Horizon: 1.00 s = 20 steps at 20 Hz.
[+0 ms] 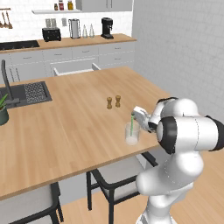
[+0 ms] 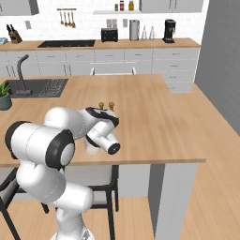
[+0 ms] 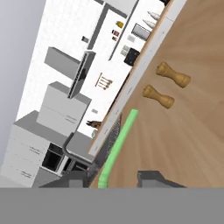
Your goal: Take a straw from the drawer in front and place it inside the glass cup on the dining counter.
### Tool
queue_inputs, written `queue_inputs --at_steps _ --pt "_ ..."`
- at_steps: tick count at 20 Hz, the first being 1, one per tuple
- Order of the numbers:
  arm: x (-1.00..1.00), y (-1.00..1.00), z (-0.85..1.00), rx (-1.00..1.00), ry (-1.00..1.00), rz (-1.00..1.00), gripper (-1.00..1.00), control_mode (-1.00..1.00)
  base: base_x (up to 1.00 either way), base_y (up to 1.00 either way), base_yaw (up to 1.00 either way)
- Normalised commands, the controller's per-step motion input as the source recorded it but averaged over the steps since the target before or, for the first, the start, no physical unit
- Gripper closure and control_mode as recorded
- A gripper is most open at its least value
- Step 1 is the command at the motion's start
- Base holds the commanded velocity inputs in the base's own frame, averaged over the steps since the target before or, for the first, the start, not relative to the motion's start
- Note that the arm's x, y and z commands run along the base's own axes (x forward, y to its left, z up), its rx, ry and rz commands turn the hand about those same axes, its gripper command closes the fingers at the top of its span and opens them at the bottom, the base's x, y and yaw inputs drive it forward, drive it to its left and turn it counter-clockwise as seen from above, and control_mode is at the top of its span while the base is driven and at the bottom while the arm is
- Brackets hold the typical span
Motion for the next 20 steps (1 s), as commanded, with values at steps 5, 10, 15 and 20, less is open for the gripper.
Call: queue_inputs --at_steps 5,10,15,20 --pt "0.0 0.0 0.02 -0.08 0.0 -0.01 -1.0 -1.0 0.0 0.0 0.0" --pt "-0.07 -0.02 0.26 -0.1 0.0 -0.04 -1.0 -1.0 0.0 0.0 0.0" --pt "-0.38 -0.08 0.58 -0.05 0.0 -0.02 -1.0 -1.0 0.0 0.0 0.0" --pt "-0.55 -0.34 0.5 -0.02 0.03 -0.01 -1.0 -1.0 0.0 0.0 0.0"
